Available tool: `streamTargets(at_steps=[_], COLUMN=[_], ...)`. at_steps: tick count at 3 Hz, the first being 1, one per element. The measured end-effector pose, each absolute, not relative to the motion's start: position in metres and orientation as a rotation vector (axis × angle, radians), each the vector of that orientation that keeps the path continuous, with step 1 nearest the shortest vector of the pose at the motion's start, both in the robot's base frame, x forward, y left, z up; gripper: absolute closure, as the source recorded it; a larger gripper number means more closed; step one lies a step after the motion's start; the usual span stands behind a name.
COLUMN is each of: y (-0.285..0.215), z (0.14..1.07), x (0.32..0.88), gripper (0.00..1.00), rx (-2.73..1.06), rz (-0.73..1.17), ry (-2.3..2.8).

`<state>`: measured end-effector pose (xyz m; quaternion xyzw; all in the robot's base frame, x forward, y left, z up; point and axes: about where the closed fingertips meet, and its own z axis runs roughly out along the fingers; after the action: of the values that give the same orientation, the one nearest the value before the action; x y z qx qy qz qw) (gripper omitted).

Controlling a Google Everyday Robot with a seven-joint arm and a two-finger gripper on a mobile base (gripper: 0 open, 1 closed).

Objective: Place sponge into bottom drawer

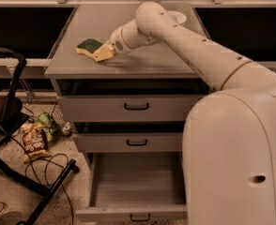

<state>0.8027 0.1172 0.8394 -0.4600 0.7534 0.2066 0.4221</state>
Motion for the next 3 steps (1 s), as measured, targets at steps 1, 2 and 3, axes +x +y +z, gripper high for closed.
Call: streamTargets(at_steps=[1, 2, 3], y=[0.072, -0.008, -0.072], z=[0.869, 0.908, 0.924], x=[0.783, 0.72, 0.632], gripper=[1.0, 1.0, 1.0], rx=[-1.138, -1.123, -1.149], rz=[0.419, 0.266, 0.136], ry=[1.866, 1.89, 1.98])
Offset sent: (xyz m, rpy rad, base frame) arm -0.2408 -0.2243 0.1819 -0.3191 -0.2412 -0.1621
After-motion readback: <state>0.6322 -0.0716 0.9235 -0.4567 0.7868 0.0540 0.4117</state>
